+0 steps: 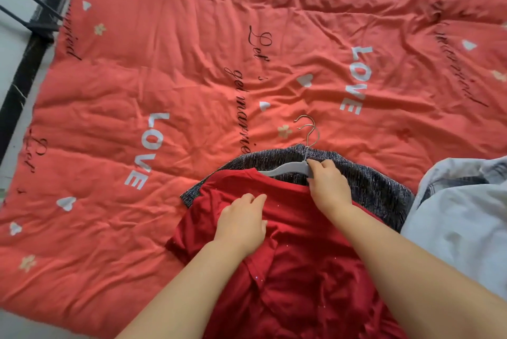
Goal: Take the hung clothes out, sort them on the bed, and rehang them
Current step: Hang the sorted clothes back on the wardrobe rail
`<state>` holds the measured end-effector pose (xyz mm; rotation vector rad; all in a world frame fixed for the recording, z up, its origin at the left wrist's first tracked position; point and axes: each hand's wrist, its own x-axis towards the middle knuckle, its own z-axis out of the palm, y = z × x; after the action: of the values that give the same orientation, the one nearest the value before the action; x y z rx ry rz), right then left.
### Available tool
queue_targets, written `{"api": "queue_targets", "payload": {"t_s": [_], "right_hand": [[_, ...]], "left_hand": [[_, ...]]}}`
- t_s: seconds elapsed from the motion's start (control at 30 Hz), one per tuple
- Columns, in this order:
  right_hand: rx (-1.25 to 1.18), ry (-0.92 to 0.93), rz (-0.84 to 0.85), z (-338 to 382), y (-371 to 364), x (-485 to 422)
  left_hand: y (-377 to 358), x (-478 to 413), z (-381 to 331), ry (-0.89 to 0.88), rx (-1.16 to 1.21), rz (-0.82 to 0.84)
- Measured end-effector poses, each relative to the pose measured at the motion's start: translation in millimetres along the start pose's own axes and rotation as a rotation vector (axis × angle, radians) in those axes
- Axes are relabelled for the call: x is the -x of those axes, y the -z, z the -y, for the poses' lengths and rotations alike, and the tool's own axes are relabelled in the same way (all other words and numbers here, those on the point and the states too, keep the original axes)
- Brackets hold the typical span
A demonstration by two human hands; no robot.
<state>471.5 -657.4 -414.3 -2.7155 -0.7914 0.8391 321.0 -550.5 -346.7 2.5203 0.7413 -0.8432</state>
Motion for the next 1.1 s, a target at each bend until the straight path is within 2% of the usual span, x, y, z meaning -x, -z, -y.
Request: {"api": "queue_targets", "payload": {"t_s": [0.1, 0.27, 0.53, 0.67, 0.77, 0.93, 1.1], "right_hand": [[-0.133, 0.050, -0.063, 9, 12, 16], [-0.189, 0.172, -0.167, 33, 40, 63], [-0.330, 0.382, -0.281, 118, 84, 179], [-0.383, 0.521, -0.299, 180, 105, 247], [-0.395, 0.646, -0.300, 232, 116, 304], [-0.379, 0.894, -0.269, 325, 111, 411], [-0.334, 1.210, -0.252, 422, 80, 516]], "left_hand": [[5, 9, 4, 0.001, 0.012, -0.061], [27, 38, 8, -0.032, 0.077, -0.246], [61, 135, 35, -0.130, 0.243, -0.549], [69, 215, 69, -0.157, 0.382, -0.742], [65, 286, 109, -0.122, 0.348, -0.979], [59, 428, 180, -0.091, 0.343, -1.265], [35, 575, 253, 0.084, 0.357, -1.463]]}}
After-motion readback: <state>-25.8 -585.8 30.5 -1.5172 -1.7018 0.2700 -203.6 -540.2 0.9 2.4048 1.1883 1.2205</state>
